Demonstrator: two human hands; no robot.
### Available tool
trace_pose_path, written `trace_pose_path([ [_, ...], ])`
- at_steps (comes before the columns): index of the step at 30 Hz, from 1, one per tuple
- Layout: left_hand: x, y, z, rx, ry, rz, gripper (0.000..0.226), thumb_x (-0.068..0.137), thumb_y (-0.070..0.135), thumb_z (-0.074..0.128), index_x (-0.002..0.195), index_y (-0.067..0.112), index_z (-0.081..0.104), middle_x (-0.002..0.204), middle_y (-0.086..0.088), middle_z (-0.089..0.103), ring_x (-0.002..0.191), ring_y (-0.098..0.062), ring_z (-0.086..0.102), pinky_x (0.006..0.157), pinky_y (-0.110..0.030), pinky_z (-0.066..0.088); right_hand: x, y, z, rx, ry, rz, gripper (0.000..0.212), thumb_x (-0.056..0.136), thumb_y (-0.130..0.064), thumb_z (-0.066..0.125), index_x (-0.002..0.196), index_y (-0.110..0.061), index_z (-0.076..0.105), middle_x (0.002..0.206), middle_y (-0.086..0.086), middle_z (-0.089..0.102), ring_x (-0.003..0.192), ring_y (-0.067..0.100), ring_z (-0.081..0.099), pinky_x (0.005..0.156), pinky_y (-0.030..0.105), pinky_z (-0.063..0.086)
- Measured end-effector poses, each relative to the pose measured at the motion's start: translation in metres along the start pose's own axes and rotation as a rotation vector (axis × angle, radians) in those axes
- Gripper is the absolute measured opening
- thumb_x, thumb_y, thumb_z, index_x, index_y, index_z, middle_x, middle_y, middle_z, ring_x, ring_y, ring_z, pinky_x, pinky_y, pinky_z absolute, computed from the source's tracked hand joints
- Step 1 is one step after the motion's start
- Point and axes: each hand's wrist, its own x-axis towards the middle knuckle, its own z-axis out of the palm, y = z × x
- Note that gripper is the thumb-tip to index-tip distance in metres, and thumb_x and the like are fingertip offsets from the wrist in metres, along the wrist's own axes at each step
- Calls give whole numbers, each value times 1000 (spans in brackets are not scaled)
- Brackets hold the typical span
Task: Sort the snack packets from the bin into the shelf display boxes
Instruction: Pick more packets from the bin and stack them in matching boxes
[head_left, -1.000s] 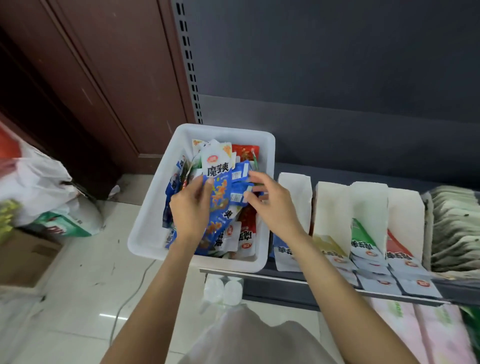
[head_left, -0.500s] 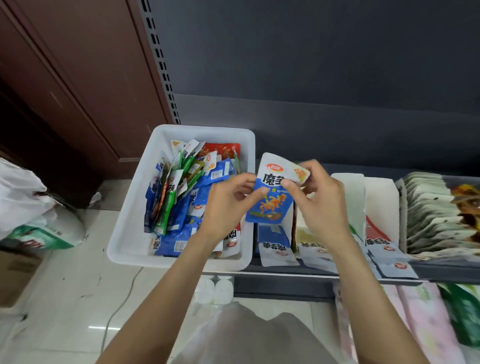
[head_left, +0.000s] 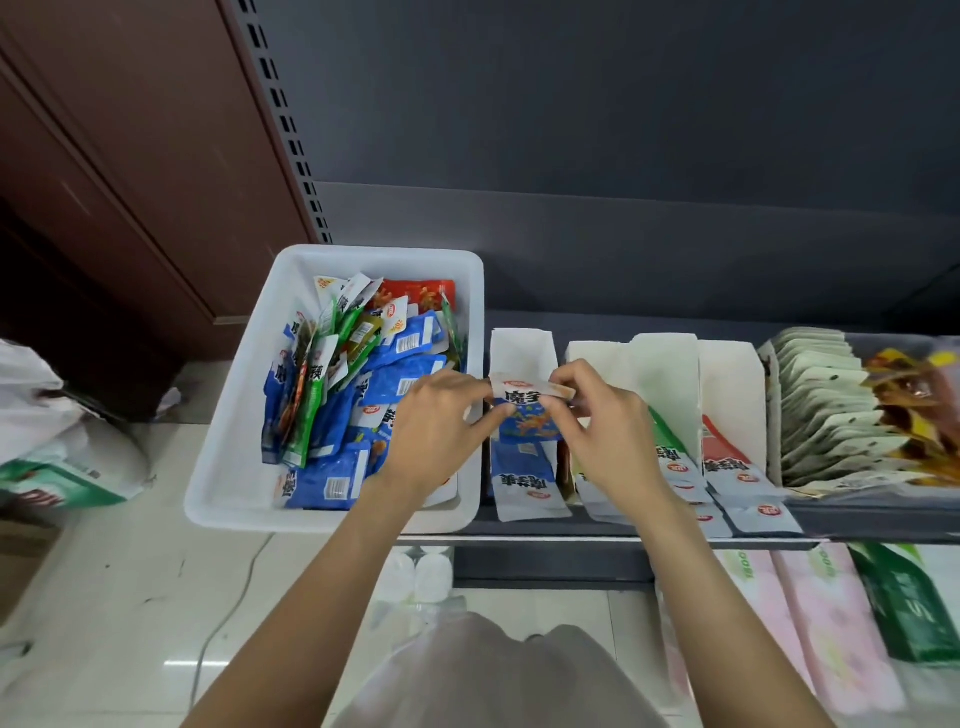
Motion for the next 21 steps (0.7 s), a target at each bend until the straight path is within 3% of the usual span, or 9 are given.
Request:
trace_pose_path([
  [4, -6, -5, -3, 28, -36, 16, 30, 86, 39, 55, 78, 15, 72, 66, 3, 66, 63, -15, 59, 59, -23, 40, -2, -3, 3, -25, -42, -31, 10, 90, -18, 63, 92, -16, 53, 80, -3, 69, 67, 12, 67, 51, 3, 35],
  [8, -4, -10, -4, -15, -61, 44, 14, 84, 27, 65, 84, 16, 74, 77, 2, 71, 72, -19, 62, 66, -32, 48, -6, -5, 5, -16, -59, -12, 10, 89, -17, 64, 93, -15, 55, 83, -3, 69, 67, 3, 59, 59, 1, 36],
  [12, -9, -14, 10, 60, -162, 85, 3, 79, 22, 74, 82, 21, 75, 80, 5, 70, 79, -19, 61, 68, -34, 51, -15, 12, 15, -293, -160, 0, 13, 84, -14, 68, 87, -20, 56, 85, -4, 65, 69, 15, 61, 57, 22, 48],
  [16, -22, -16, 17, 12, -240, 109, 4, 74, 26, 76, 77, 26, 74, 98, 7, 64, 95, -18, 53, 77, -36, 49, -28, 23, 17, -459, -308, -28, 15, 69, -16, 80, 75, -24, 68, 83, -9, 69, 79, 20, 54, 65, 31, 44],
  [18, -30, -18, 15, -35, -269, 113, 8, 74, 26, 76, 82, 27, 73, 103, 7, 62, 99, -16, 52, 82, -33, 46, -29, 21, 12, -476, -405, -64, 10, 76, -27, 75, 85, -25, 73, 95, -7, 69, 90, 22, 52, 72, 33, 42],
  [21, -42, -24, -2, -189, -270, -23, 19, 79, 29, 69, 98, 28, 71, 108, 11, 62, 101, -7, 53, 83, -18, 40, -23, 9, -2, -422, -603, -70, 36, 91, -44, 54, 124, -28, 61, 128, -9, 53, 116, 19, 41, 95, 31, 33],
])
